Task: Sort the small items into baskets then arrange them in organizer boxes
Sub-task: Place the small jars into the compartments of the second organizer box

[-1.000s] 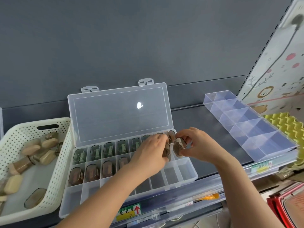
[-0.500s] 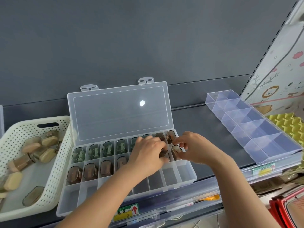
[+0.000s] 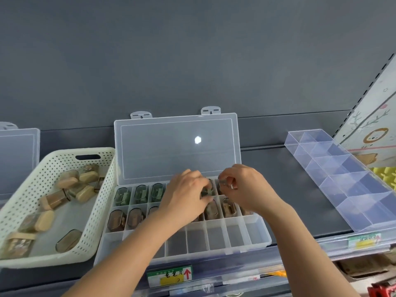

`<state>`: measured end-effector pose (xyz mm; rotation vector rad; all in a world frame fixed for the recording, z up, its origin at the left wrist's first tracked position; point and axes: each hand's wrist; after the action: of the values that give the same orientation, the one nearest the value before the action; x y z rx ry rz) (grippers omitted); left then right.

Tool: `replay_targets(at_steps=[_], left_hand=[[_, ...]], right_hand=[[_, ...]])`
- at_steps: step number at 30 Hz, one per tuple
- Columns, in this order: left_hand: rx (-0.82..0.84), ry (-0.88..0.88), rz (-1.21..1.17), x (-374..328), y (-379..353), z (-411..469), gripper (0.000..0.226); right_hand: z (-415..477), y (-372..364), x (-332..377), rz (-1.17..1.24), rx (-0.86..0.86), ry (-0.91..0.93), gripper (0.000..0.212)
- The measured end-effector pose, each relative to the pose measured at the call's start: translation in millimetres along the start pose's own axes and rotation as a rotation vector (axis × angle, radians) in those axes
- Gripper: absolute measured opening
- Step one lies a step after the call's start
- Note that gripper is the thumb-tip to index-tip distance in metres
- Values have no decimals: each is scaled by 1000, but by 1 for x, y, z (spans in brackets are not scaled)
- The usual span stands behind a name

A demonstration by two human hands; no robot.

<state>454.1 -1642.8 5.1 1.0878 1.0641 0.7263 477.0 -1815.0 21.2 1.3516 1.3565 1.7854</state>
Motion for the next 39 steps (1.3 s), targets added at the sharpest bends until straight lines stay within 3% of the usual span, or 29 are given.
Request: replay_targets(at_steps=[7, 11, 18, 21, 24, 30, 34, 37, 39], left_hand=[[-93, 242, 94, 72, 53, -44, 26], [-49, 425, 131, 117, 77, -86, 22], [338, 726, 242, 190, 106, -155, 23], [481, 776, 272, 203, 106, -170, 13], [522, 775, 346, 209, 101, -177, 13], [502, 729, 272, 219, 95, -180, 11], [471, 749, 49, 230, 90, -182, 37], [338, 725, -110, 235, 89, -180, 35], [195, 722, -185, 235, 90, -179, 27]], right_hand=[[39, -26, 82, 63, 3, 254, 26], [60, -44, 137, 56, 67, 422, 26], [80, -82, 230, -130, 362, 653, 34], [83, -97, 257, -267, 521, 715, 41], [85, -112, 270, -385, 611, 747, 31], [94, -125, 274, -411, 536, 675, 20], [100, -125, 271, -251, 480, 607, 14], [100, -121, 267, -55, 420, 566, 38], [99, -117, 265, 46, 389, 549, 42]])
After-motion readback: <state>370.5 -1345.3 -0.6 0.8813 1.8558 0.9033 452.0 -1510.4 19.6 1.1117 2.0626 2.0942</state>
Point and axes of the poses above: each hand's wrist, its own z-axis towards the middle knuckle, its own y-axis out of the back of the hand, x = y × z, and after that the axes turned 7 degrees about x, right-handed
